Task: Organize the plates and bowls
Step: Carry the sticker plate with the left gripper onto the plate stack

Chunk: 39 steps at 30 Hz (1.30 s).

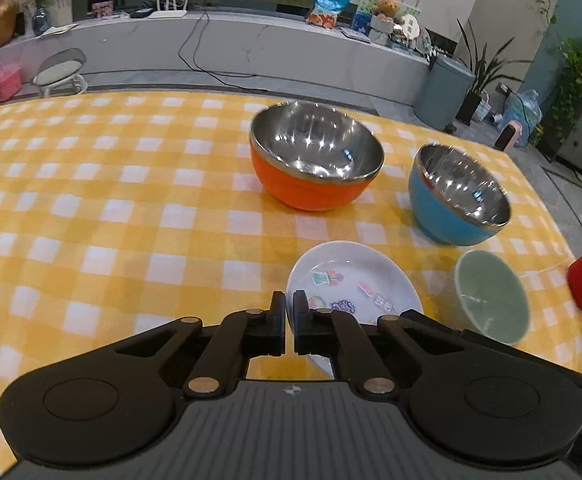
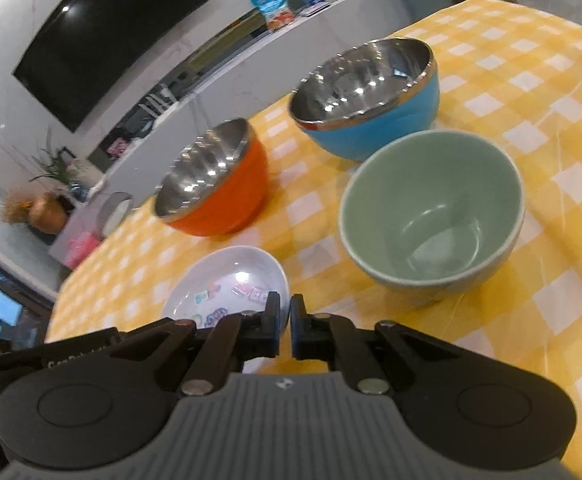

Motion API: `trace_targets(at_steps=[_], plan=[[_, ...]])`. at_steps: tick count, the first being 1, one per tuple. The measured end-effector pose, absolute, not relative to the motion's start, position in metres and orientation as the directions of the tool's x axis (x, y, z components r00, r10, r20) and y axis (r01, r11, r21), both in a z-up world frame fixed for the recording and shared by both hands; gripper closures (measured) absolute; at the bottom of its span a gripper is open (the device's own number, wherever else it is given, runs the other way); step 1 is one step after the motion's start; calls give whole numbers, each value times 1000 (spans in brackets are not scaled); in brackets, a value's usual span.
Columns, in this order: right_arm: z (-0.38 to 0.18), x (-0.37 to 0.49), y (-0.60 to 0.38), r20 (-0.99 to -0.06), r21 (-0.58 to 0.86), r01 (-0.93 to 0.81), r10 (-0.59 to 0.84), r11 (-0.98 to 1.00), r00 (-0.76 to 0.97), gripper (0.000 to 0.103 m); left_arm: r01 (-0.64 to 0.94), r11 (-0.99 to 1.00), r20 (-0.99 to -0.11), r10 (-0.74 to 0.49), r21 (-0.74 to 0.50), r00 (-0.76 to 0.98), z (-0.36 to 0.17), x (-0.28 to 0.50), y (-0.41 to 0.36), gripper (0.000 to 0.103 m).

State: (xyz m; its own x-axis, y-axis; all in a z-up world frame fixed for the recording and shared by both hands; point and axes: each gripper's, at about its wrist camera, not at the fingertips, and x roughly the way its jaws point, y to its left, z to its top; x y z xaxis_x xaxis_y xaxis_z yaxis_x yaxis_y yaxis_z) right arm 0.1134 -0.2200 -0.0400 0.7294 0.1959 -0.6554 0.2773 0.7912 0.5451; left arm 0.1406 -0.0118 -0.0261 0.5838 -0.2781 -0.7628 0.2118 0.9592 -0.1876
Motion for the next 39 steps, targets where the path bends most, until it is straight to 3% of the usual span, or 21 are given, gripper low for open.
trace_targets(at_steps=[9, 17, 26, 39], plan=[[-20, 81, -229, -636, 651, 185, 396, 736, 662, 101, 149, 969, -762, -248, -199, 599, -3, 89, 6, 100], [-18, 44, -225, -647, 645, 111, 462, 756, 607, 101, 92, 960, -796, -273, -266, 541, -19, 57, 22, 100], [-37, 33, -219, -699, 623, 150, 460, 768, 548, 101, 53, 953, -802, -281, -300, 526, -43, 43, 31, 100], [-52, 40, -220, -725, 594, 181, 424, 784, 542, 101, 61, 967, -807, -239, -246, 540, -60, 47, 20, 99]])
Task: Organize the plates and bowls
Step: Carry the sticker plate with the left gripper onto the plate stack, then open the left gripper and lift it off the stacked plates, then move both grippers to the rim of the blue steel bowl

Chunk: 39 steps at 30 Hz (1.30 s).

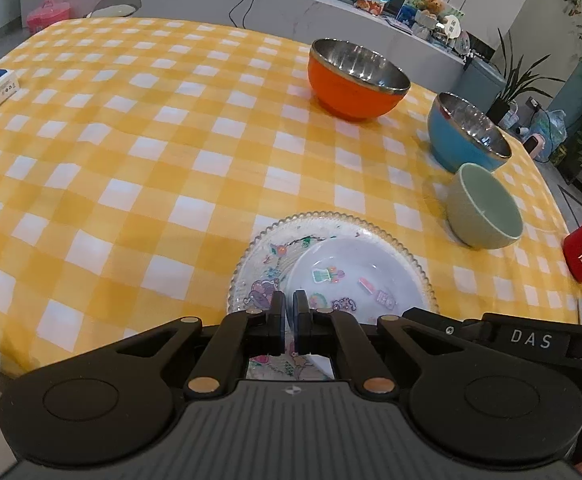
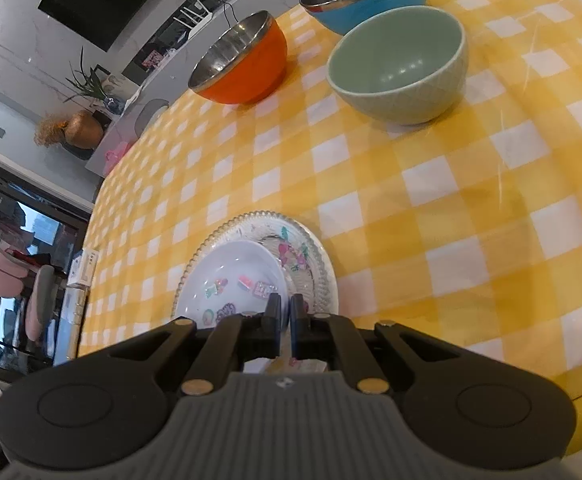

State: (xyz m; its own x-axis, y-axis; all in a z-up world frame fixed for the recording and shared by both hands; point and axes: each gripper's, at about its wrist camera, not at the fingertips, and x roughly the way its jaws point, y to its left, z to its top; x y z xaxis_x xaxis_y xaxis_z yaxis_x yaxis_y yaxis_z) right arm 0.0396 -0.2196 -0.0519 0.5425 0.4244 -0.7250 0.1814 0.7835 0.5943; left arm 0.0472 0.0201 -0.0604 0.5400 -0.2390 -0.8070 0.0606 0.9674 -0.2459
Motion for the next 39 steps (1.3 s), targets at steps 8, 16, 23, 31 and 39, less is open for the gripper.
trace_targets(at_steps=[8, 16, 23, 31, 39], plan=[[-49, 40, -212, -731, 555, 145, 396, 819, 556, 95, 59, 971, -813, -225, -230, 537, -64, 47, 20, 99], [-41, 37, -210, -715, 530, 119, 366, 840, 595, 71, 58, 969, -795, -231, -240, 561, -56, 43, 24, 81], [-29, 33, -220, -695, 531, 137, 337, 836, 635, 70, 88, 960, -745, -262, -265, 613, -33, 36, 22, 72], [2, 35, -232, -660, 460, 117, 251, 880, 708, 54, 186, 938, -688, -342, -293, 641, 1, 46, -2, 58], [24, 57, -253, -630, 442, 149, 187, 885, 754, 39, 224, 939, -662, -343, -262, 667, 18, 79, -34, 46]])
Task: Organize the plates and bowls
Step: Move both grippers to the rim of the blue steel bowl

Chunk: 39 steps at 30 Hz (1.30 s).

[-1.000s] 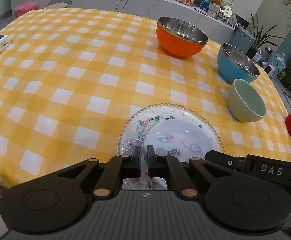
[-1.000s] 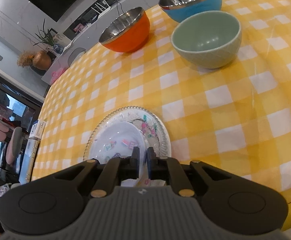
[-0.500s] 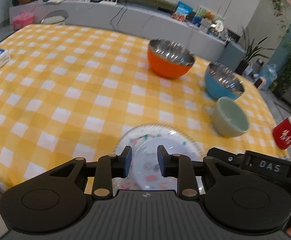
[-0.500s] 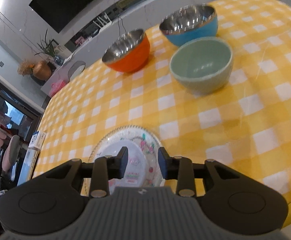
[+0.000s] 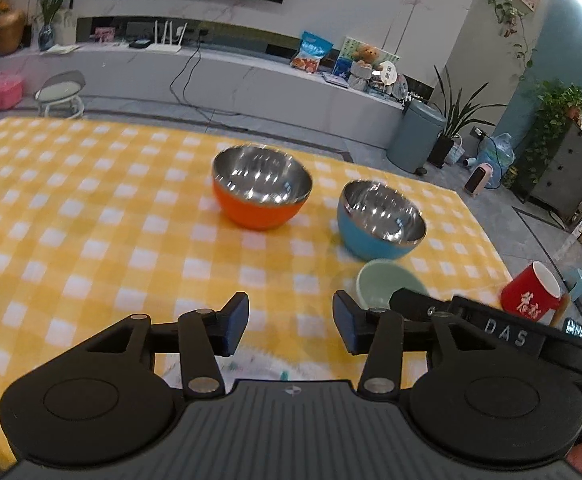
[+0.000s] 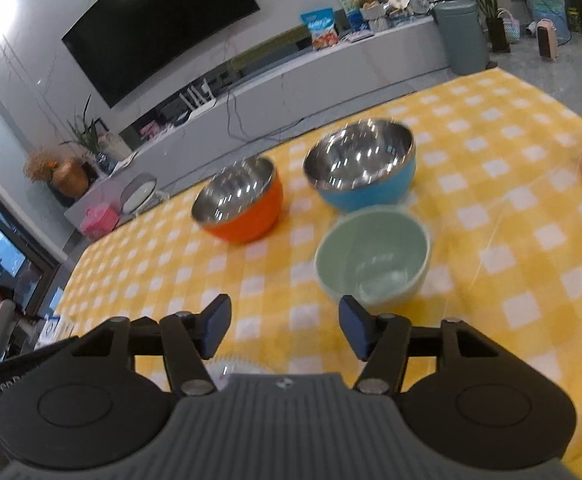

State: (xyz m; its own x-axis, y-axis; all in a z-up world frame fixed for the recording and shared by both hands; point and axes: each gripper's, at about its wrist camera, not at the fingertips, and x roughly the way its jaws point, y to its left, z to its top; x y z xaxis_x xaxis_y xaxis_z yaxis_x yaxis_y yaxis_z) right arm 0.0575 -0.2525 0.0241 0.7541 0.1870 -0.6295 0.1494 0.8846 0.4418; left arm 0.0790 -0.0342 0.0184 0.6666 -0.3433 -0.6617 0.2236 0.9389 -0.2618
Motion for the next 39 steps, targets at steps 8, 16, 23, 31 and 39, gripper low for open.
trace_targets(at_steps=[8, 16, 23, 31, 39], plan=[[46, 102, -284, -611, 371, 210, 68, 904, 788, 27, 255, 923, -645, -383, -287, 662, 19, 116, -67, 39], [34, 152, -329, -643, 338, 308, -21, 889, 766, 27, 277, 890, -633, -453, -363, 628, 3, 160, -96, 38], [9, 177, -359, -656, 367, 365, -41, 856, 754, 32, 252, 902, -679, -430, -351, 595, -16, 200, -121, 38], [-11, 193, -362, -679, 377, 353, -4, 856, 734, 48, 269, 918, -722, -395, -290, 568, -38, 226, -144, 38], [-31, 208, -369, -709, 429, 370, 54, 824, 703, 69, 267, 924, -747, -379, -273, 546, -48, 242, -154, 58]])
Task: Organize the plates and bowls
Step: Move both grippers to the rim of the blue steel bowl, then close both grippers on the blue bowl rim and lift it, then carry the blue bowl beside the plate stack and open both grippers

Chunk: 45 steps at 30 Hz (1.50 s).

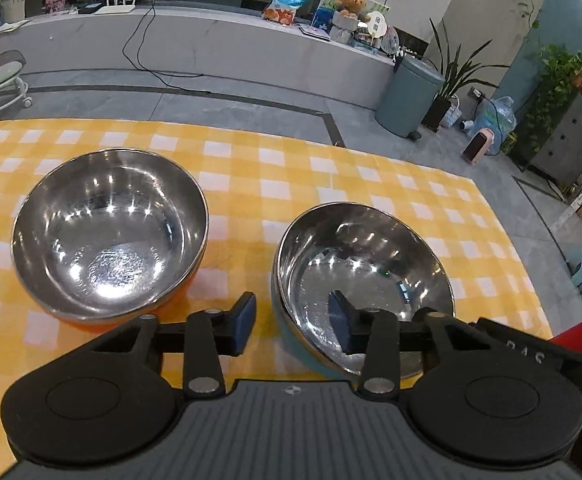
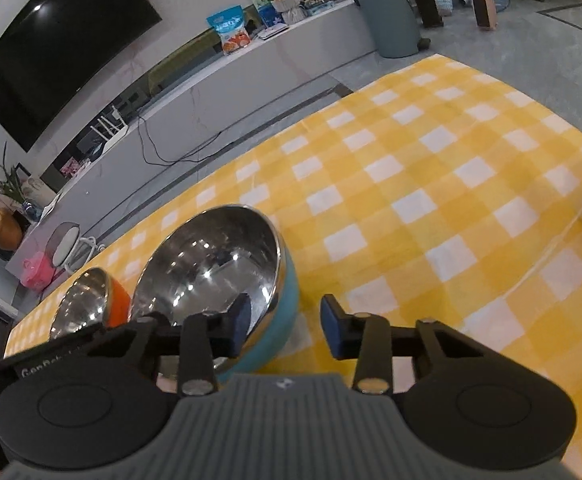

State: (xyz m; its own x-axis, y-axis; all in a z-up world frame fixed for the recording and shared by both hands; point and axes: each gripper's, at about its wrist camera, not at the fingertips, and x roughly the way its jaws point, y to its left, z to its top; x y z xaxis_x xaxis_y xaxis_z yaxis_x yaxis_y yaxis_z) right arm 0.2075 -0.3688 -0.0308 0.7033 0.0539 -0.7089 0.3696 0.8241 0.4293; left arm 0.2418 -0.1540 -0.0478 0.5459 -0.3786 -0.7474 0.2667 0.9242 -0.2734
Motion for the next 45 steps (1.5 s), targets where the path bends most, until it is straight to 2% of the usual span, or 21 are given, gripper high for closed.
trace_targets(at_steps=[4, 7, 12, 18, 30, 45], plan=[[-34, 216, -372, -712, 443, 386, 56, 809, 700, 76, 255, 935, -771, -349, -247, 533, -53, 250, -158, 74], [-33, 217, -372, -706, 456, 375, 72, 807, 704, 85, 261, 933, -775, -354, -249, 524, -55, 253, -159, 83], [-32, 216, -371, -705, 448, 377, 60, 811, 707, 88, 257, 934, -770, -351, -247, 533, -49, 249, -161, 89], [-22, 209, -374, -683, 481, 370, 75, 795, 727, 91, 255, 933, -744, -358, -255, 564, -27, 237, -149, 90], [35, 149, -355, -584, 540, 226, 169, 811, 794, 91, 194, 939, -693, -340, -283, 636, 31, 170, -114, 93], [23, 34, -335, -617, 591, 183, 294, 786, 729, 90, 97, 922, -759, -364, -374, 539, 7, 81, -69, 93]])
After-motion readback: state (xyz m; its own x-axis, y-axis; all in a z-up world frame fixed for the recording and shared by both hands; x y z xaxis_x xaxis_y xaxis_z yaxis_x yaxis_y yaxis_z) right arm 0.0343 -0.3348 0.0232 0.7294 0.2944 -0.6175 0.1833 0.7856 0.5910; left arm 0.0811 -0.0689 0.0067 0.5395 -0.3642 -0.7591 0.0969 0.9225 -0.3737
